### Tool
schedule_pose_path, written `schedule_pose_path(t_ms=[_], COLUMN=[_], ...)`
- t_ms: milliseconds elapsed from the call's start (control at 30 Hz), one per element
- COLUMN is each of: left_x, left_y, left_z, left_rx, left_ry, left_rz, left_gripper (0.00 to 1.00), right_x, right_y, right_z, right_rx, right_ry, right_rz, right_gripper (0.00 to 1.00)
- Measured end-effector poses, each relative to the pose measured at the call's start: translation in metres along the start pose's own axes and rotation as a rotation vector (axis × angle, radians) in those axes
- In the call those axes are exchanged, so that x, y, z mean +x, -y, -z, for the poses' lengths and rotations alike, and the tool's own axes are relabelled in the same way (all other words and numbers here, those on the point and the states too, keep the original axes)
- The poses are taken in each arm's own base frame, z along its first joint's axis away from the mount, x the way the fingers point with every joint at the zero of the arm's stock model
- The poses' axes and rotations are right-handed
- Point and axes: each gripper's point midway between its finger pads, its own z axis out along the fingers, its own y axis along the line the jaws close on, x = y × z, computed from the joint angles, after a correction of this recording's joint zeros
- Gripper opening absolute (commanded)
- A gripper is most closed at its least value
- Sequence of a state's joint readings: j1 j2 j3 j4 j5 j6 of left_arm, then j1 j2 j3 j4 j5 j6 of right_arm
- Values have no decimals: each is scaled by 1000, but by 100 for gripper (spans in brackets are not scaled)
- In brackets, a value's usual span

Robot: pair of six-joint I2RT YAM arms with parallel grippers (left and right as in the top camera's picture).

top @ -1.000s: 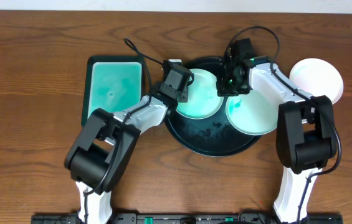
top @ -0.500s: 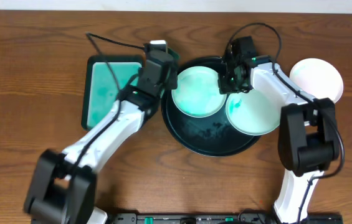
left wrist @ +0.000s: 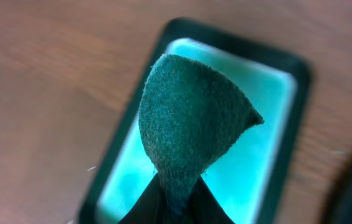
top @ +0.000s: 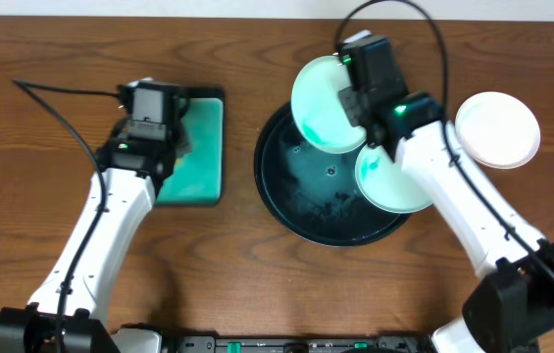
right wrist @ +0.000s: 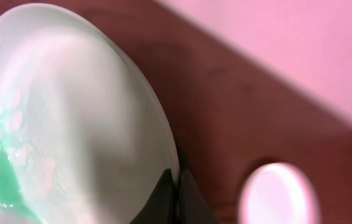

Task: Clean dirty plates on tray and stack at the side
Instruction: 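Return the sponge to the basin with the left gripper, then lift the back plate with the right gripper and carry it right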

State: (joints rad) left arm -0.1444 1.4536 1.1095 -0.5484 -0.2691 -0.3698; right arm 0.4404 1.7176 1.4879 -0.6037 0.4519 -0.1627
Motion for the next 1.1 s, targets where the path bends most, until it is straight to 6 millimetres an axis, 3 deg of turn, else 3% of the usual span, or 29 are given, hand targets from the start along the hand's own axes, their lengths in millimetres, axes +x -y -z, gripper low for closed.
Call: schedule_pose_path(t_ms=[100, 267, 667, 867, 1100], left_x=[1, 0, 0, 0, 0], left_y=[-20, -36, -42, -42, -42], left_z=[-4, -7, -8, -8, -8], left_rx=[-45, -78, -90, -90, -90], left_ry=[-24, -34, -40, -40, -40], left_rz=[27, 57, 68, 68, 68], left_gripper=[7, 7, 7, 7, 7], right_x=[-16, -38, -79, -85, -78], right_y=[0, -8, -23, -14, -13], right_z=[18, 50, 117, 130, 128], right_rx=[148, 342, 624, 702, 703], right_ry=[45, 84, 132, 88, 70], right_rz=[127, 350, 622, 696, 668], right_gripper=[1, 1, 1, 1, 1])
